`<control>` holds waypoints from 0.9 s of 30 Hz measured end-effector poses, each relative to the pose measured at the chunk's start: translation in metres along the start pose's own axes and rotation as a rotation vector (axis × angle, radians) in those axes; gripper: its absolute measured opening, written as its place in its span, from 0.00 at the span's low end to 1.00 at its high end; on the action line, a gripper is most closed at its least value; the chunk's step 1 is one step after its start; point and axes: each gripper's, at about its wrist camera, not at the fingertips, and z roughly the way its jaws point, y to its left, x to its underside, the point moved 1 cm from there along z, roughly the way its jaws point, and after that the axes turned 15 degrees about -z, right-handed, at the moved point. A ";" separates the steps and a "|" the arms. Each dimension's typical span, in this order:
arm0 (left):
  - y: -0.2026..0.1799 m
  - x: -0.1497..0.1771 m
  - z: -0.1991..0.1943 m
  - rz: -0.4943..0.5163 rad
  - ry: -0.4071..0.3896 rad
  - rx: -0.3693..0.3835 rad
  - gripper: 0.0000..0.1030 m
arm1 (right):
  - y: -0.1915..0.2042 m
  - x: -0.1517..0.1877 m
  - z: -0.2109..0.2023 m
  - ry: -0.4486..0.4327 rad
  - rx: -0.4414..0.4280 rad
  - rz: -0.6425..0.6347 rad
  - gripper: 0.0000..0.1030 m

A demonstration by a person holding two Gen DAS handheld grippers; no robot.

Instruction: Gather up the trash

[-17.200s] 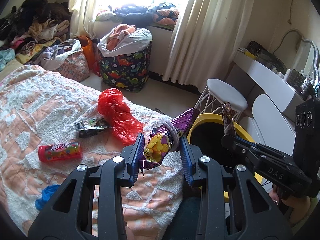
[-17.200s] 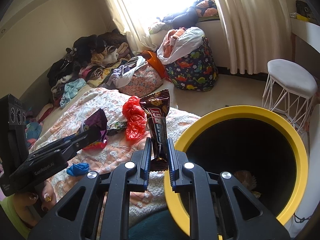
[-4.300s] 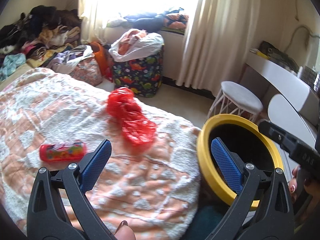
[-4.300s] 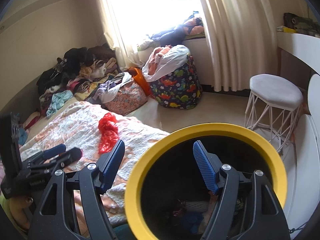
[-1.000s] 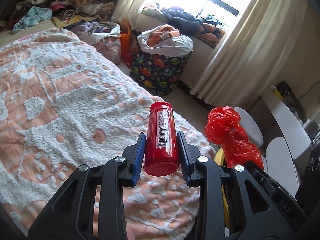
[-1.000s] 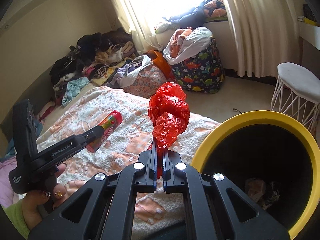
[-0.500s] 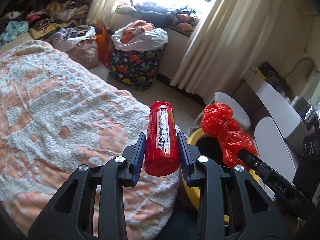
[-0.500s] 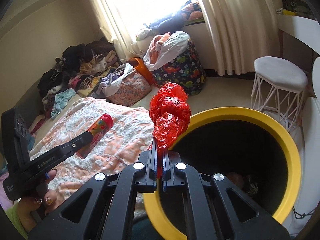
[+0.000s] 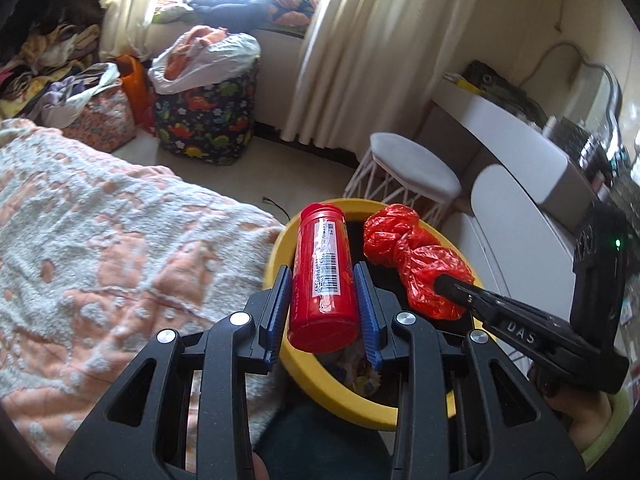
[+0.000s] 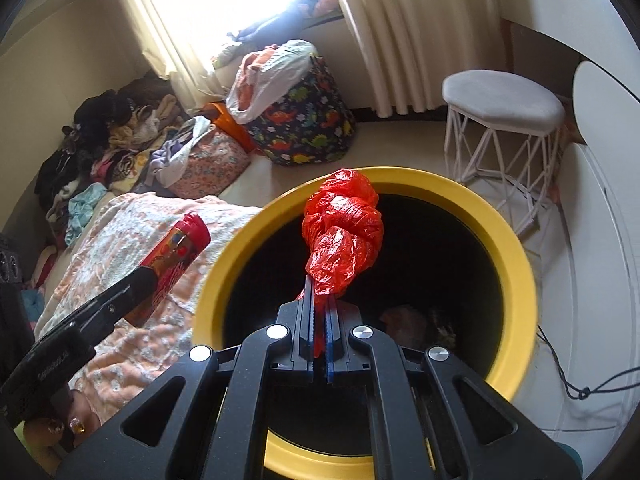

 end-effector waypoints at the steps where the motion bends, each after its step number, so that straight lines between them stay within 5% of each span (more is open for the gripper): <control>1: -0.003 0.002 0.003 0.012 0.009 0.003 0.24 | -0.003 0.002 0.000 0.004 0.008 0.005 0.04; 3: -0.010 0.006 0.011 0.042 0.035 0.020 0.25 | -0.011 0.007 -0.001 0.021 0.025 0.017 0.07; 5: -0.016 0.011 0.016 0.067 0.055 0.041 0.25 | -0.016 0.010 -0.003 0.038 0.044 0.033 0.30; 7: -0.019 0.015 0.021 0.089 0.064 0.044 0.26 | -0.020 0.013 -0.010 0.031 0.055 0.043 0.42; 10: -0.019 0.018 0.023 0.095 0.067 0.036 0.51 | -0.019 0.013 -0.021 0.021 0.085 0.023 0.49; 14: -0.016 0.017 0.012 0.116 0.018 0.004 0.66 | -0.013 0.017 -0.040 -0.040 0.104 -0.015 0.64; 23: 0.002 0.014 -0.029 0.120 -0.086 -0.042 0.89 | 0.028 0.026 -0.080 -0.267 0.124 -0.114 0.89; 27: 0.011 0.014 -0.051 0.115 -0.143 -0.078 0.89 | 0.048 0.033 -0.093 -0.359 0.152 -0.127 0.94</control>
